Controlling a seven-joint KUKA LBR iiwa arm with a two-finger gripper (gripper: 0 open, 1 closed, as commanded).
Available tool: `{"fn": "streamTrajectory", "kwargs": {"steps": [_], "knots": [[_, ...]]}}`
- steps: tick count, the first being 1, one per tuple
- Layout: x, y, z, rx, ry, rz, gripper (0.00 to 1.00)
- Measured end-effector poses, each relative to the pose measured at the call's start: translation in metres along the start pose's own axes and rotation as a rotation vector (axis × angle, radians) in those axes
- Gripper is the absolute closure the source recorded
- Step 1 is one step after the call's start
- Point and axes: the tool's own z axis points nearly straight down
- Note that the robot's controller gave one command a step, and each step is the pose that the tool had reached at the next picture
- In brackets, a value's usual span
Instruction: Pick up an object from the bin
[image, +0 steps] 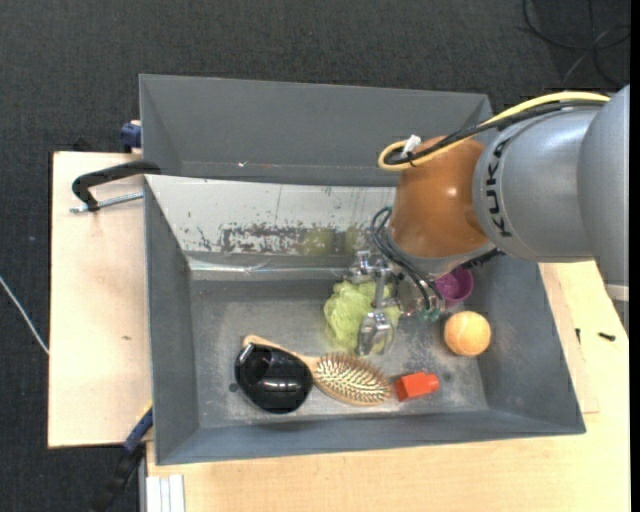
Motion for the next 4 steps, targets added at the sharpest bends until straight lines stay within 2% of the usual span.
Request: {"fn": "streamTrajectory", "kwargs": {"steps": [1,2,3,4], "knots": [[0.0015,0.0074,-0.0003,-0.005,0.004,0.254,0.0],[0.002,0.008,-0.001,0.0,-0.002,-0.004,0.0],[-0.0003,0.0088,-0.0027,-0.003,0.003,0.253,1.0],[-0.0005,0.0086,-0.0027,-0.003,0.003,0.253,1.0]]}}
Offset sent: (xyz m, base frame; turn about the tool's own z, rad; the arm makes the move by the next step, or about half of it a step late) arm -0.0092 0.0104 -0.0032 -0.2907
